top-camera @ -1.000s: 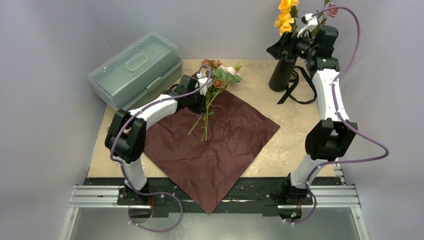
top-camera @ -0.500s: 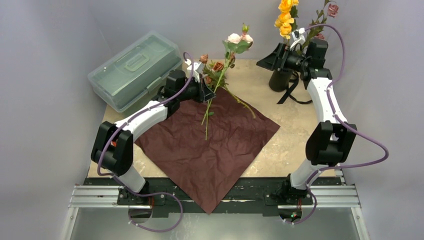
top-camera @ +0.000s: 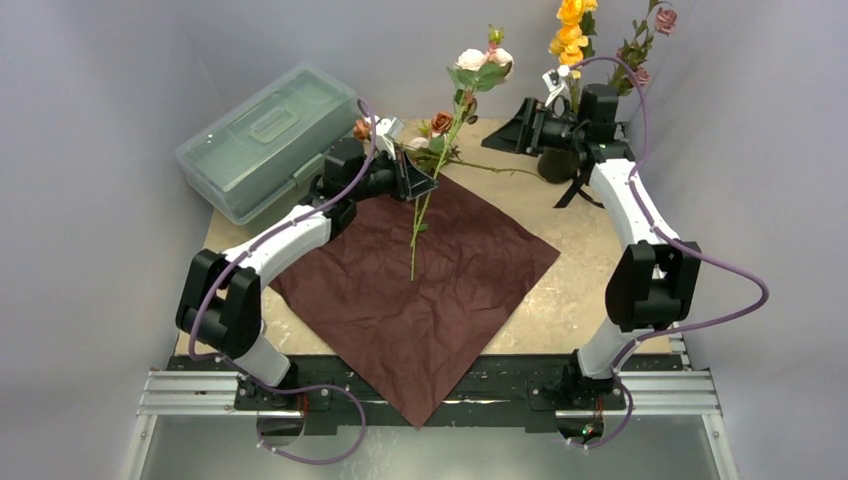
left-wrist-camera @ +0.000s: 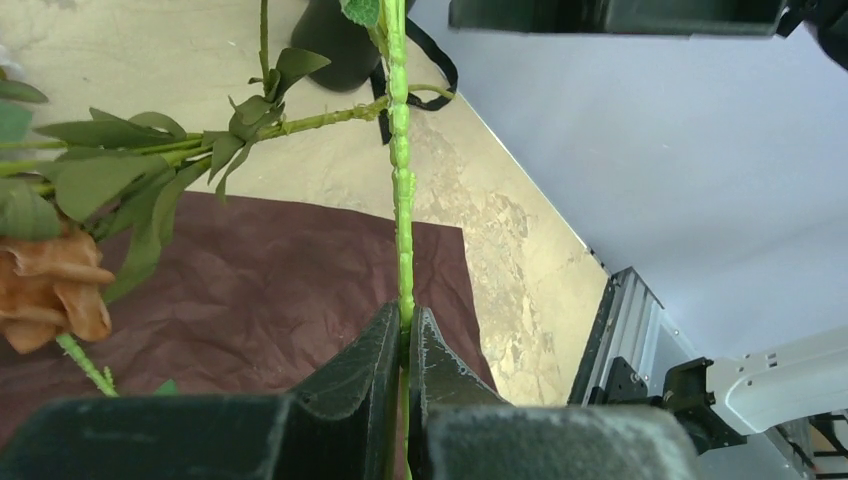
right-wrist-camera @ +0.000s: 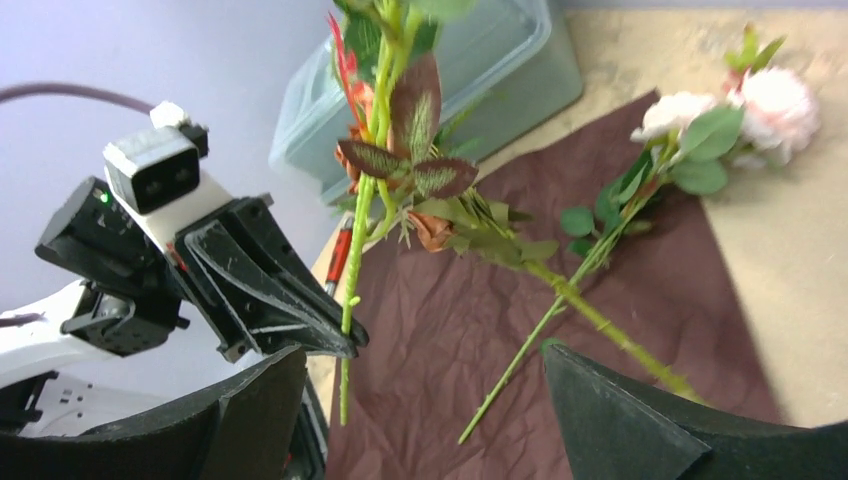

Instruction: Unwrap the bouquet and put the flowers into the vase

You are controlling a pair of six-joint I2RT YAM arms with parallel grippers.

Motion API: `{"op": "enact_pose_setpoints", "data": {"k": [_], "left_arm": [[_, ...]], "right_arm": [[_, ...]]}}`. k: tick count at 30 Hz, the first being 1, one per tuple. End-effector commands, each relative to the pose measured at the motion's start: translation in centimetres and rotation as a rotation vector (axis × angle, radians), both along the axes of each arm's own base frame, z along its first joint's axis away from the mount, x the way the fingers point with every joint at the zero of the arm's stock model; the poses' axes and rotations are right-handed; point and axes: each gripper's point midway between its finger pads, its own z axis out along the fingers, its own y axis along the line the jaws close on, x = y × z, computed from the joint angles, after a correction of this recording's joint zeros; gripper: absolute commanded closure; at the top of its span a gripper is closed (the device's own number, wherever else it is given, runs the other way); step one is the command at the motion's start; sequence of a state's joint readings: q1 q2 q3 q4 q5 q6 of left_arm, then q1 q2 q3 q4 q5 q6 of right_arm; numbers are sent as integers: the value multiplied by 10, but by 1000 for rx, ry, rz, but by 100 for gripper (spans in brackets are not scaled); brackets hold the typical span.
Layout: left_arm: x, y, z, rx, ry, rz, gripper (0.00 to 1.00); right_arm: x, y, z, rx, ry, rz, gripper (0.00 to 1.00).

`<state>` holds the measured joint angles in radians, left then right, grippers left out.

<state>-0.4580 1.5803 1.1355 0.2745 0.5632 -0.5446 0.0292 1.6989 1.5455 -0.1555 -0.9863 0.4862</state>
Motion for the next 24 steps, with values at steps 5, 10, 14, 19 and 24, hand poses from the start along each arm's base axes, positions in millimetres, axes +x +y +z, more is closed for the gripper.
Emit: {"op": "enact_pose_setpoints", "data": {"k": [5, 10, 14, 19, 24], "left_arm": [[-10, -25, -82, 57, 217, -96, 100], [-15, -21, -162, 132, 450, -78, 100], [-20, -36, -115, 10, 309, -210, 100], [-18, -43, -9, -109, -14, -289, 100], [-19, -33, 25, -132, -110, -249, 100]], "right_arm": [[-8, 7, -48, -68, 52, 47, 10], [-13, 4, -50, -96, 50, 47, 7], [-18, 1, -51, -130, 36, 44, 6], [-21, 0, -48, -138, 24, 45, 6], [-24, 2, -30, -123, -26, 54, 6]]}}
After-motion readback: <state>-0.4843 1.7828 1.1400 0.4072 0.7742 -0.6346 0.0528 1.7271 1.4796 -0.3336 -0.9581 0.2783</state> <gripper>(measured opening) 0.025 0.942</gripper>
